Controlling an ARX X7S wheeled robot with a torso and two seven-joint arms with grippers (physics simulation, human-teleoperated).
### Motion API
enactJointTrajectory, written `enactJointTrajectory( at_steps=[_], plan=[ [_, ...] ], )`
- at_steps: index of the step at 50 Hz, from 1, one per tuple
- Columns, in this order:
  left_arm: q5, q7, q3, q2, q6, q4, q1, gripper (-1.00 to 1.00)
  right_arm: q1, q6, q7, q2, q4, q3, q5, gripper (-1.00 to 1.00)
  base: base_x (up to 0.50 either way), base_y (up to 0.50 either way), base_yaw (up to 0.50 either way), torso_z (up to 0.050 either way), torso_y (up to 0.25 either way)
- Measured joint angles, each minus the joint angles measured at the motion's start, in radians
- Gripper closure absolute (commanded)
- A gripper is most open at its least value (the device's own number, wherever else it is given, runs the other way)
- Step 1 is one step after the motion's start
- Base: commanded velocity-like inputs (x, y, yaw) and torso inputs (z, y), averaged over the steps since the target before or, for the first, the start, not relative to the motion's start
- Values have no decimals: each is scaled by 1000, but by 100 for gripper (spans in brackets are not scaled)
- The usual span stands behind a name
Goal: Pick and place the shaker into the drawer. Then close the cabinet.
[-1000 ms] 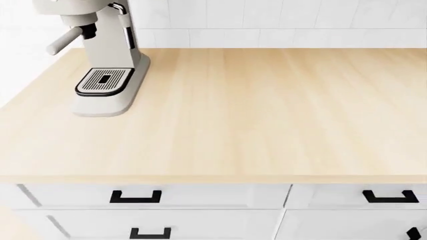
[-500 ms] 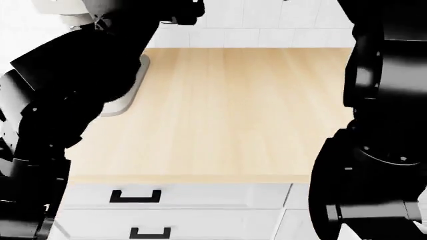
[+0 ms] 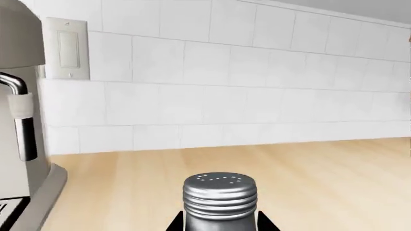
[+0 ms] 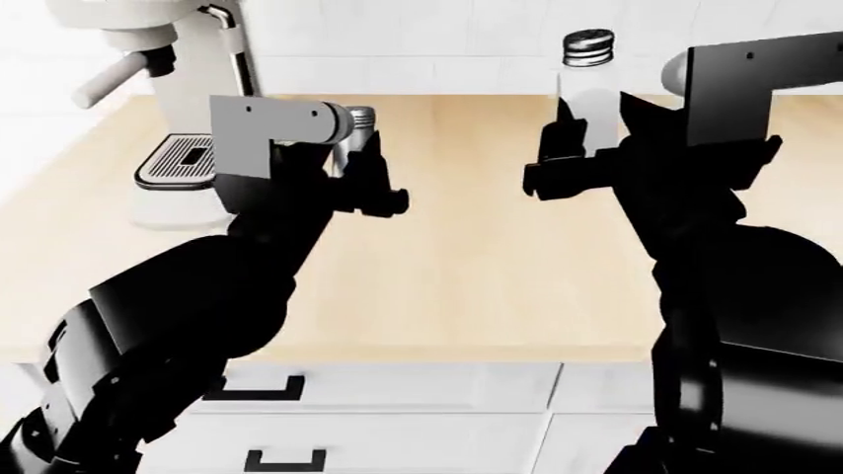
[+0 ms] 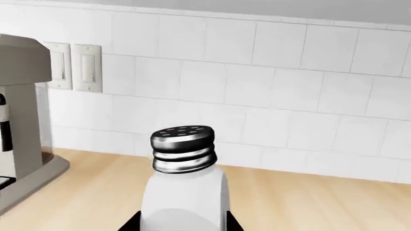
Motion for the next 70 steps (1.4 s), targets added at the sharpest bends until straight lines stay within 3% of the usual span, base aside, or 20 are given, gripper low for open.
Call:
enactJointTrajectory(
  at_steps=[20,70],
  plan=[
    [9,6,23,-7,17,14,59,100,-92,-2,46,5,-52,55,79,100,0,-500,0,0,2],
    [-2,11,43,-8,19,30,79,100,-78,51,122,28,-76,79,203,100,-35,-500,0,0,1]
  ],
)
